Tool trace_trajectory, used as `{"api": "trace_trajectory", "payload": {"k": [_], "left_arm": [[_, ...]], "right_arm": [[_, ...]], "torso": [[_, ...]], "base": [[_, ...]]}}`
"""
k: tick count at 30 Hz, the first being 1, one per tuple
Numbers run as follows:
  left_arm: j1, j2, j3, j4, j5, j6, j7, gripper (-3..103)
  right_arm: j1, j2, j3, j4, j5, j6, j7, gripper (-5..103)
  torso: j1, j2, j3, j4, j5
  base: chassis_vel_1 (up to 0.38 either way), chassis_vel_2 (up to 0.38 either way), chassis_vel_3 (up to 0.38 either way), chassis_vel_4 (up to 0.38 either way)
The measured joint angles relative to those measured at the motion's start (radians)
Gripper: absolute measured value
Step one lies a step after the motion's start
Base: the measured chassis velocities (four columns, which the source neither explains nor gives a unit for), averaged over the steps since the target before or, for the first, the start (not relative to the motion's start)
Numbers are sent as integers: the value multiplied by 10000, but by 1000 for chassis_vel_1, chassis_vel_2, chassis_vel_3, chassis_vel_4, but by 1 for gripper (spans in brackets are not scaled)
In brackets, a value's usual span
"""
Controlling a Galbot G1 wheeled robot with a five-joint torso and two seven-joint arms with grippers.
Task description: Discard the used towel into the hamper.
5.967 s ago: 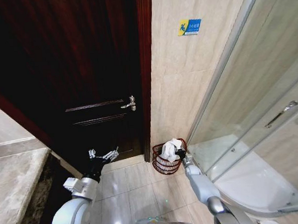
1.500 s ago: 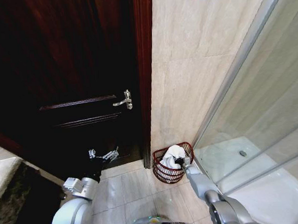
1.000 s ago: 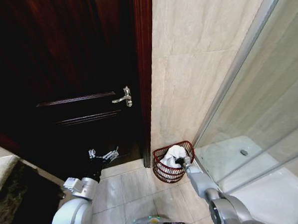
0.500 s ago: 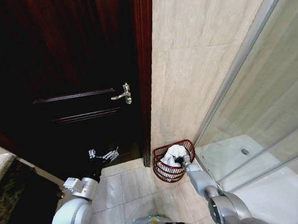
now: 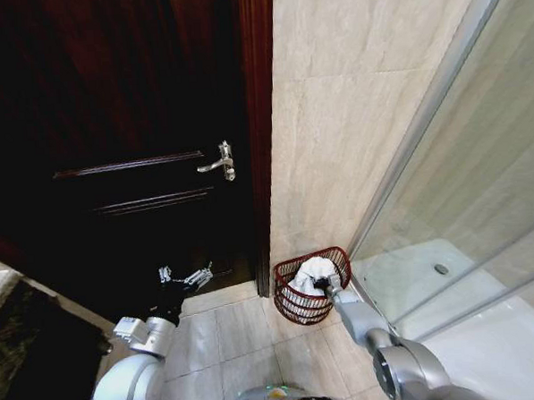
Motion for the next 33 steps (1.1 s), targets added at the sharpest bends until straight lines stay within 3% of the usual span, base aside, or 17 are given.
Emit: {"api": "trace_trajectory", "payload": {"k": [5,8,11,12,15,17,24,26,32,33], "left_arm": [[0,0,0,0,0,0,0,99],[0,0,-1,0,0,0,0,99],[0,0,-1,0,0,0,0,99],[0,0,-1,0,0,0,0,99],[-1,0,-1,0,0,0,0,99],[-1,0,0,0,0,0,0,99],[0,0,0,0,0,0,0,99],[0,0,-1,0,0,0,0,99],[0,0,0,0,0,0,0,99],[0,0,0,0,0,0,0,99]], "right_arm": [[-72,-4,-32,288,173,50,93,12],[-312,-140,-397,865,519,52,200,10],[-609,-440,-622,1346,626,105,192,26],[-609,-440,-622,1346,626,105,192,26],[-899,-739,-749,1932,903,248,119,42],[-978,-798,-805,2115,1039,274,121,42],[-1284,-1066,-1251,3354,1598,418,219,75],[-1300,-1092,-1297,3432,1622,403,227,75],[-1603,-1374,-1753,4352,1835,186,259,100],[-1603,-1374,-1753,4352,1835,186,259,100]], "torso": [[-102,-238,-135,-1,0],[-157,-369,-197,4,18],[-225,-560,-289,6,36],[-225,-560,-289,6,36],[-312,-742,-408,-2,15],[-338,-795,-439,-1,17],[-484,-1126,-624,5,19],[-493,-1152,-638,5,18],[-535,-1265,-718,3,17],[-535,-1265,-718,3,17]], "base": [[0,0,0,0],[0,0,0,0],[0,0,0,0],[0,0,0,0],[0,0,0,0],[0,0,0,0],[0,0,0,0],[0,0,0,0],[0,0,0,0],[0,0,0,0]]}}
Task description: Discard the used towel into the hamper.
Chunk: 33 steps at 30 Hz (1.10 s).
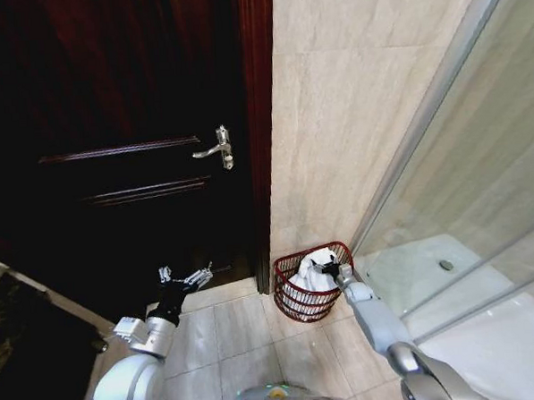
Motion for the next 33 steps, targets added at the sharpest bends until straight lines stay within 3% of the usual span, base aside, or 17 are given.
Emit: {"api": "trace_trajectory", "payload": {"k": [12,20,28,33], "left_arm": [[0,0,0,0,0,0,1,99],[-1,0,0,0,0,0,1,99],[1,1,0,0,0,0,1,99],[-1,0,-1,0,0,0,1,99]], "right_arm": [[-2002,-675,-72,3401,554,-719,879,100],[-4153,-874,1134,6978,686,-721,1677,100],[-7424,-868,2418,11559,1320,-538,2506,100],[-8486,-633,2679,12878,1406,-199,2767,100]], "torso": [[22,48,25,-2,-2],[35,77,42,0,-1],[44,101,54,-2,-3],[48,107,57,2,-4]], "base": [[0,0,0,0],[0,0,0,0],[0,0,0,0],[0,0,0,0]]}}
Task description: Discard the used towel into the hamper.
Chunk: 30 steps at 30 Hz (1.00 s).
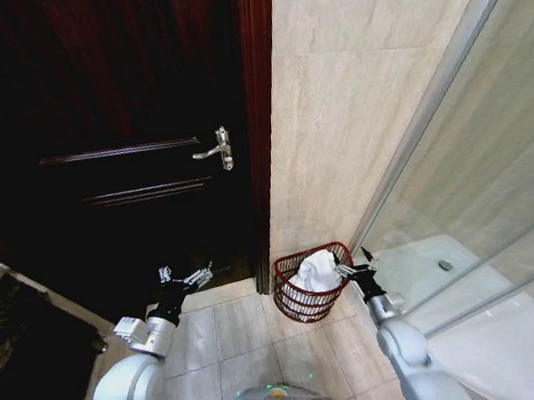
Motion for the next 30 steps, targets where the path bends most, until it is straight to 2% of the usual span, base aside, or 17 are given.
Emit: {"api": "trace_trajectory", "payload": {"k": [5,18,30], "left_arm": [[2,0,0,0,0,0,-1,99],[1,0,0,0,0,0,-1,99],[1,0,0,0,0,0,-1,99]], "right_arm": [[-1416,537,166,1242,-122,623,305,100],[-2530,1324,161,2105,-822,2187,640,100],[-2893,1684,155,2320,-842,2658,732,100]], "torso": [[2,9,6,-4,2],[8,20,12,-3,1],[10,25,16,-3,2]], "base": [[0,0,0,0],[0,0,0,0],[0,0,0,0]]}}
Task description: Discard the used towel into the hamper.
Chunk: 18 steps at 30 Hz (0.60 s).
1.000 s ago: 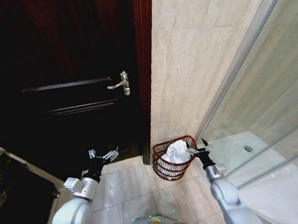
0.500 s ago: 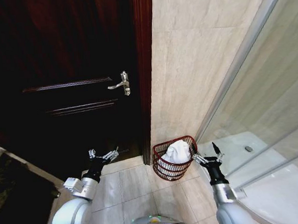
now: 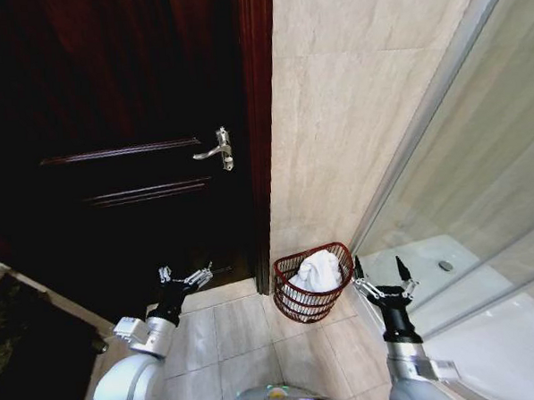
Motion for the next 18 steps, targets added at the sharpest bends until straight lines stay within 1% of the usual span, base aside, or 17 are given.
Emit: {"api": "trace_trajectory", "payload": {"k": [18], "left_arm": [[0,0,0,0,0,0,0,99]], "right_arm": [[159,88,-246,258,-184,-172,-34,100]], "torso": [[2,4,3,1,-1]], "base": [[0,0,0,0]]}}
